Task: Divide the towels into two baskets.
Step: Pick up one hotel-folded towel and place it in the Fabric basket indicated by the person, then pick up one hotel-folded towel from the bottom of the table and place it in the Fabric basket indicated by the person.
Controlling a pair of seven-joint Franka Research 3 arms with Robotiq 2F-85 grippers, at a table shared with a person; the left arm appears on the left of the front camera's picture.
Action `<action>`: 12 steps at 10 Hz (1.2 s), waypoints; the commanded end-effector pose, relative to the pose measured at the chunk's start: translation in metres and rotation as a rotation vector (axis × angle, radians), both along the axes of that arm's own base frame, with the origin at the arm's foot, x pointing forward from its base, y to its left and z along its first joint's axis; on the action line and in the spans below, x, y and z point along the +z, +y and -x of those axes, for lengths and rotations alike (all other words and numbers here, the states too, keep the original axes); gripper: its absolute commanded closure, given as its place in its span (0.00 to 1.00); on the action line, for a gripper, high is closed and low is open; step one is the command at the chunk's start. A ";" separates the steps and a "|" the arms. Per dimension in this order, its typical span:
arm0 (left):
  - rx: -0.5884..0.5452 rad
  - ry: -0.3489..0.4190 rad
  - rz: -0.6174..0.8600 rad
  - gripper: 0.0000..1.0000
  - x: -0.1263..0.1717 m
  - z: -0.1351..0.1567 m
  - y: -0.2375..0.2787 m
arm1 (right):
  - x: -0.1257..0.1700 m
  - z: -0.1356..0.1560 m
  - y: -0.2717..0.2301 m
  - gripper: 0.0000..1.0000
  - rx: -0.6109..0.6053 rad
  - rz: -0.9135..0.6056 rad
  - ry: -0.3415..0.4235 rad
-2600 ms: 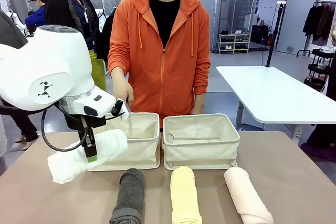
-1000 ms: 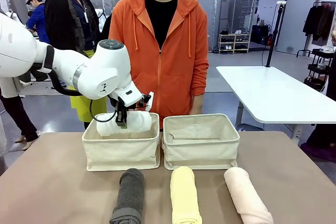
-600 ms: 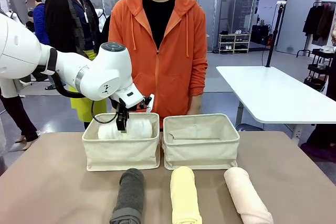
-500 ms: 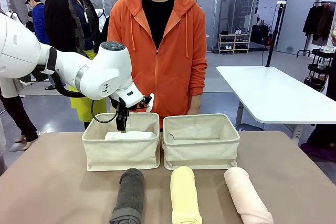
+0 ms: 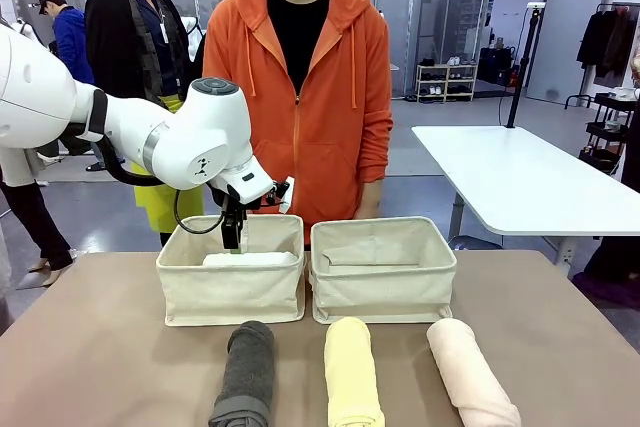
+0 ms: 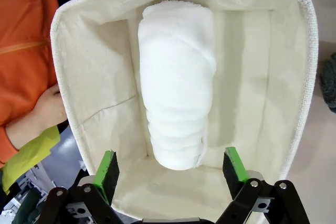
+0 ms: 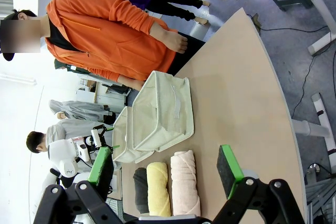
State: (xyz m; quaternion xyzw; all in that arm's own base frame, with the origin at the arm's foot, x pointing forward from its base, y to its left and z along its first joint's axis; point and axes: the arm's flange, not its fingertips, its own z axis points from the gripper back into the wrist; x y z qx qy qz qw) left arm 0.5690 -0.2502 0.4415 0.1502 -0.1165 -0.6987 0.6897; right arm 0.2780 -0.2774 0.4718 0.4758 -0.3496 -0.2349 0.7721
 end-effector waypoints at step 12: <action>0.079 0.113 0.117 0.00 0.086 0.037 0.038 | 0.002 0.002 0.000 0.00 -0.004 -0.005 -0.015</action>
